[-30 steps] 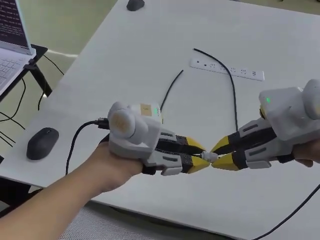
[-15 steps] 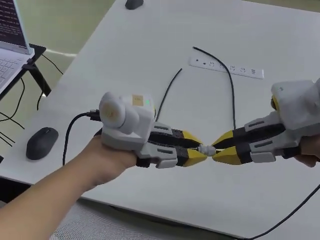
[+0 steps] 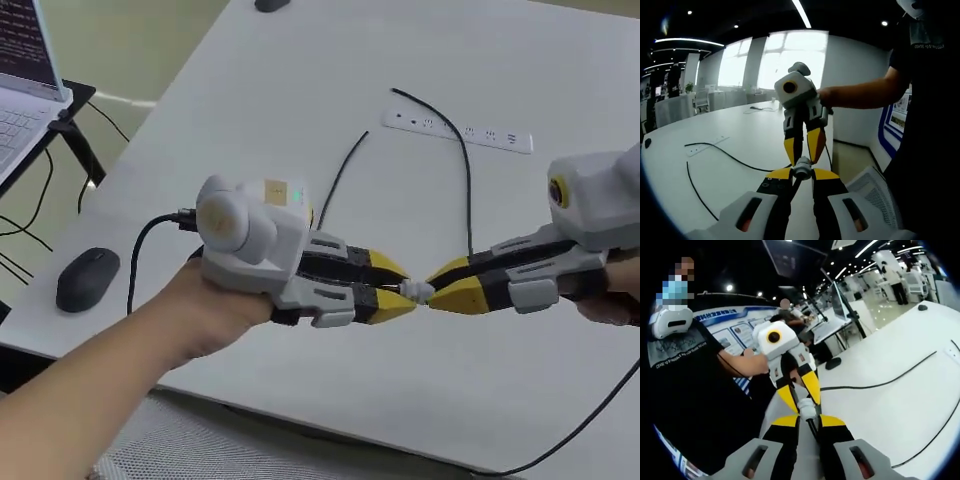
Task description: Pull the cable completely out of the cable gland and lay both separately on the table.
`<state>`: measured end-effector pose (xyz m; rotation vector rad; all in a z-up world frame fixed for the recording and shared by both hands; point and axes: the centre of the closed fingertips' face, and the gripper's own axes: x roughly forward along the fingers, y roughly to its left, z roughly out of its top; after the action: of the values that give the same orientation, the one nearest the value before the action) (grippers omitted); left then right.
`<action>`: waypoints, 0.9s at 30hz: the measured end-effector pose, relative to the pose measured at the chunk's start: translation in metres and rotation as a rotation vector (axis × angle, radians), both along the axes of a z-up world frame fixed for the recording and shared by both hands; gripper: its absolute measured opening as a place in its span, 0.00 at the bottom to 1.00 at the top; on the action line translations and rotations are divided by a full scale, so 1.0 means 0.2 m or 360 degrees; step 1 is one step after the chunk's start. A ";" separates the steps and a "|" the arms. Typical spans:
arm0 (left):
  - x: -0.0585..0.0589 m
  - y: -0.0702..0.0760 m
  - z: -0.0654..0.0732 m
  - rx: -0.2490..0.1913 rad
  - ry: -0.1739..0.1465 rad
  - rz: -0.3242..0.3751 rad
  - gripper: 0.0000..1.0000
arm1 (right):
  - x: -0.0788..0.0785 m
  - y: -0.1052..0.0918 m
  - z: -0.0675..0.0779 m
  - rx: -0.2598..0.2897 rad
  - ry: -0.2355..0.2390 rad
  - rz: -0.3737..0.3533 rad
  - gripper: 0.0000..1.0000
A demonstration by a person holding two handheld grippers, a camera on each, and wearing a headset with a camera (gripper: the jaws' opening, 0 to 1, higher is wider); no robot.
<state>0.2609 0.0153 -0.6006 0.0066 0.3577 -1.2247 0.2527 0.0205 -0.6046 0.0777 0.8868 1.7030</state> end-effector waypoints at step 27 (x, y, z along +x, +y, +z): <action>0.00 0.03 0.00 -0.0047 0.0101 -0.0025 0.14 | -0.02 0.04 0.03 0.0011 -0.0487 0.0109 0.06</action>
<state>0.2600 0.0212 -0.6015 -0.0551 0.3950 -1.2479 0.2489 0.0276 -0.5986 -0.2064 0.6611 1.7244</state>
